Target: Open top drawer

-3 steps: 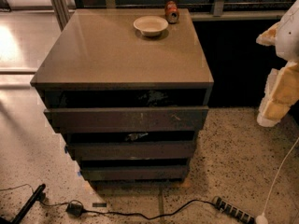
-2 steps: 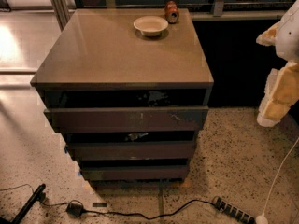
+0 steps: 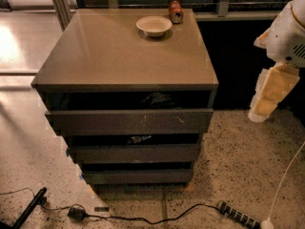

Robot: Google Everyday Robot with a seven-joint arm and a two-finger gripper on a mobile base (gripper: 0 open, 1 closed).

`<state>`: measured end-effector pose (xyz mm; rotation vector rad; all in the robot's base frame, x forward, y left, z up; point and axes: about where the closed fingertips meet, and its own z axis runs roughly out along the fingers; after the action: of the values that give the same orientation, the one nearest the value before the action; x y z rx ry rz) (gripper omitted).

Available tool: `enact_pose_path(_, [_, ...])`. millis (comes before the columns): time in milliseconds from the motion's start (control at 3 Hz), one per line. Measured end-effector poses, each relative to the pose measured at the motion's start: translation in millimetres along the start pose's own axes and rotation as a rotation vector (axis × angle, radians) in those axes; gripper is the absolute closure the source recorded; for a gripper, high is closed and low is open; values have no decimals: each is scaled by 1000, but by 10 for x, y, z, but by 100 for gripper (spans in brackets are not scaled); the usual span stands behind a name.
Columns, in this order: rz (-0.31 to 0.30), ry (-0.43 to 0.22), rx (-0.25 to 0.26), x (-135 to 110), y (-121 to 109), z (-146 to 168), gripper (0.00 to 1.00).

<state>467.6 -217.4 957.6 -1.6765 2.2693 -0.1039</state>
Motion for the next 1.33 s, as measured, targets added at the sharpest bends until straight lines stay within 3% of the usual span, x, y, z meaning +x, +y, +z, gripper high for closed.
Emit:
enact_pose_path(667, [31, 33, -79, -275, -688, 800, 0])
enact_pose_path(1333, [39, -8, -93, -258, -659, 868, 0])
